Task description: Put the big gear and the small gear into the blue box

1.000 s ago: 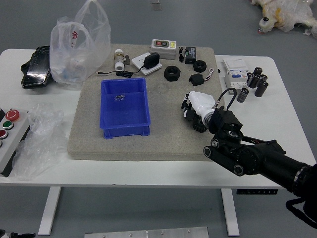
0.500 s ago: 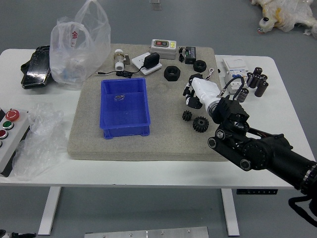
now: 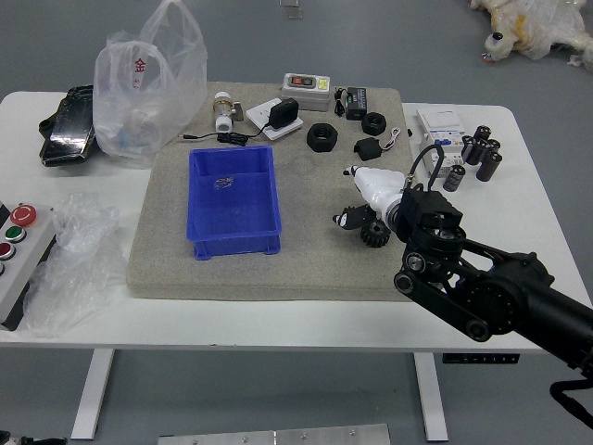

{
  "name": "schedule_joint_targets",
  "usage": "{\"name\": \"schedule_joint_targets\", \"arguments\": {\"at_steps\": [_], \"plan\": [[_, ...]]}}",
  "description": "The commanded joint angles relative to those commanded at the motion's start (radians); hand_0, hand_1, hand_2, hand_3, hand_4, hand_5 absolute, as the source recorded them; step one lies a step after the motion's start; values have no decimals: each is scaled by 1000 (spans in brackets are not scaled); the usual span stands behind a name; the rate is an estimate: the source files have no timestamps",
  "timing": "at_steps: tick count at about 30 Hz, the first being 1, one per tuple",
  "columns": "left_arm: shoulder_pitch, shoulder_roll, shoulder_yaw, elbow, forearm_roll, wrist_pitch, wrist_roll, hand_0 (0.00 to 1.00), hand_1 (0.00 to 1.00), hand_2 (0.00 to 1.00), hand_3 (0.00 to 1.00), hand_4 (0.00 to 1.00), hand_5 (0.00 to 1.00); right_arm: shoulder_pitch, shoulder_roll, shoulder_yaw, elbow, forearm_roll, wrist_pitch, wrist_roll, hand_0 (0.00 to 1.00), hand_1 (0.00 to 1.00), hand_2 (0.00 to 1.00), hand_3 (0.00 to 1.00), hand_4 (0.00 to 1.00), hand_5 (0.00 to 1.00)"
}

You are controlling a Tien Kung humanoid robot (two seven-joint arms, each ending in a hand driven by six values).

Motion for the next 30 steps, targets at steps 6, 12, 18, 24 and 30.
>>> {"name": "schedule_joint_targets", "arguments": {"at_steps": [6,12,18,24,30], "plan": [[2,1,-2,0,2,0,2,649,597,570,636,638,290,0,1,-19,-14,10,13,0,405,602,866,883,785,308],[2,0,-1,0,1,0,1,650,597,571,636,637,290,0,5,-37,-37,16,17,0,396,584,819,861,781,306],[1,-1,1,0,0,-1,0,650,597,571,635,634,291,2,9,-58,-53,20,15,0,361,479,528,651,465,189],[0,0,3,1,-1,-1,-2,649,598,570,634,632,290,2,11,-76,-67,28,-1,0,317,439,420,572,456,72],[0,-1,4,1,-2,-1,-3,649,598,570,635,631,289,6,15,-79,-67,33,-35,0,309,421,383,534,485,55]]}}
